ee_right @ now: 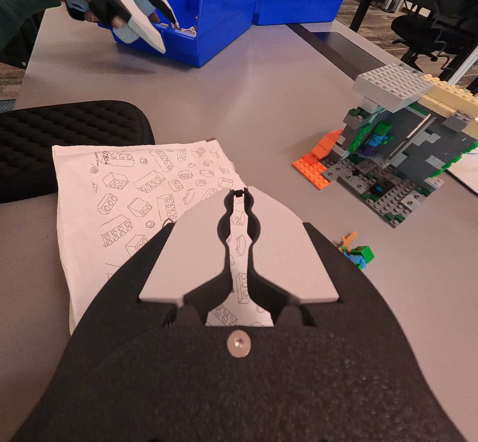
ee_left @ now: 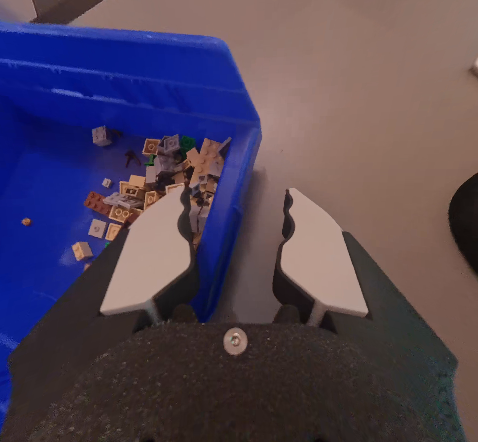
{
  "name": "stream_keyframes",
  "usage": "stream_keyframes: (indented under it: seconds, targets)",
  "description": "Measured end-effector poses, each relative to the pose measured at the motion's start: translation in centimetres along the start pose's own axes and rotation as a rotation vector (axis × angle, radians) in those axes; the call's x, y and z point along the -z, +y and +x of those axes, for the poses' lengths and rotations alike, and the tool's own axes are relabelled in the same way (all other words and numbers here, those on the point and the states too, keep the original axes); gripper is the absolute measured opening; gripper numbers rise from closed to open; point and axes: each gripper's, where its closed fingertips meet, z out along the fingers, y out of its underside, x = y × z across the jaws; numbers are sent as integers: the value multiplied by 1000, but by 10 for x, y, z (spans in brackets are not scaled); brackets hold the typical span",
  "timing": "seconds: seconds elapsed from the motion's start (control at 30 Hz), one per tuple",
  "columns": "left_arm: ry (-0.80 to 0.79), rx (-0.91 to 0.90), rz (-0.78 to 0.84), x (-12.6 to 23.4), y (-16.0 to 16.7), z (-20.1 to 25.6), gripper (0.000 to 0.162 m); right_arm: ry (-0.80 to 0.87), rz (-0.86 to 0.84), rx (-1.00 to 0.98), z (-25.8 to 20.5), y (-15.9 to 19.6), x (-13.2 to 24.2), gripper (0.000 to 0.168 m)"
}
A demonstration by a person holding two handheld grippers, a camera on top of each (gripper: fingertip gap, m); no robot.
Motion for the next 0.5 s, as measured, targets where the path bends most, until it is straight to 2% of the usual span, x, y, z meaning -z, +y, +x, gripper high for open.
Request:
stream_keyframes:
  seconds: [0.23,0.5]
  targets:
    - [-5,-155,-44,2,-7,10,47,5,6,6,0,-3,2,7]
    - [-42,-117,60,27,-27,5,46,-38,34,10,-10,-20,0,7]
